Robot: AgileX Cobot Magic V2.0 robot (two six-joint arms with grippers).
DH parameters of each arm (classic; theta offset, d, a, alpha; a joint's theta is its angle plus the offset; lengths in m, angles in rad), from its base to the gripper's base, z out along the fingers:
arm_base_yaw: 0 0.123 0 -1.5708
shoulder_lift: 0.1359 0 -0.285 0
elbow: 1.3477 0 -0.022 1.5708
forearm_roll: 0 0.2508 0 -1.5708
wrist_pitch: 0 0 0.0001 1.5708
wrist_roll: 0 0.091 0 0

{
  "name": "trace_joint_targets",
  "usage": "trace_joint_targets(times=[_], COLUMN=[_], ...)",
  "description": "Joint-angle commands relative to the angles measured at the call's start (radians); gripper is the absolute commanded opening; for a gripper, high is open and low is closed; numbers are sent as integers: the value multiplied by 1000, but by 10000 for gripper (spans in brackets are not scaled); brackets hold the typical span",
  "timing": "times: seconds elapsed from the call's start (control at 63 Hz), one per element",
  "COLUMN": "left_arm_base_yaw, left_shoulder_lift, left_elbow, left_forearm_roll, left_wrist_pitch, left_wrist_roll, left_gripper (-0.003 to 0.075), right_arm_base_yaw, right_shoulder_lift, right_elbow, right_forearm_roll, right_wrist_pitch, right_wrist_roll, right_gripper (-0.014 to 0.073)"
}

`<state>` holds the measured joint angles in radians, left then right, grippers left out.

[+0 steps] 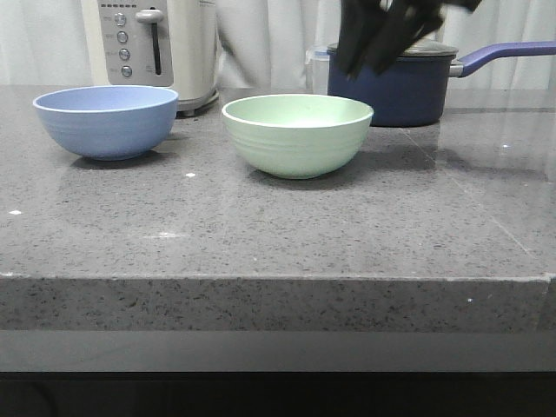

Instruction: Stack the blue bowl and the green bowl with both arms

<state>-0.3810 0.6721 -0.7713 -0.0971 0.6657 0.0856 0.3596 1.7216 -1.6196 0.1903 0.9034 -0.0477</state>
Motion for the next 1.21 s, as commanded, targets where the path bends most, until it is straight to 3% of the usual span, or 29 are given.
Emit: trace_joint_targets(times=[0.0,0.159,0.27,0.54,0.683,0.842,1.191], left_arm_base_yaw=[-8,-8,-8,-8,-8,-8,-8], left_shoulder_lift=[5,5,5,5,5,5,5], left_elbow=[-34,-34,-34,-34,-34,-34,-34], left_forearm_roll=[-11,-11,-11,-11,-11,-11,-11], left_wrist_pitch=[-71,-62,-60,-60,-60,-60,-60], left_wrist_roll=[-1,-1,-1,-1,-1,-1,-1], left_gripper=[455,455,455,455,455,455,455], right_arm_base_yaw=[-23,-100,-155,-158,-129,-89,-89], right_shoulder_lift=[-141,-287,-357,-348,-299,-245,-218], right_elbow=[27,190,332,537,544,544,544], right_forearm_roll=[1,4,54,402,493,495,496], right_wrist_pitch=[-43,-105,-129,-263,-324,-404,-421], right_wrist_roll=[-18,-31,-117,-490,-581,-593,-597], right_gripper=[321,301,247,-69,-62,-62,-62])
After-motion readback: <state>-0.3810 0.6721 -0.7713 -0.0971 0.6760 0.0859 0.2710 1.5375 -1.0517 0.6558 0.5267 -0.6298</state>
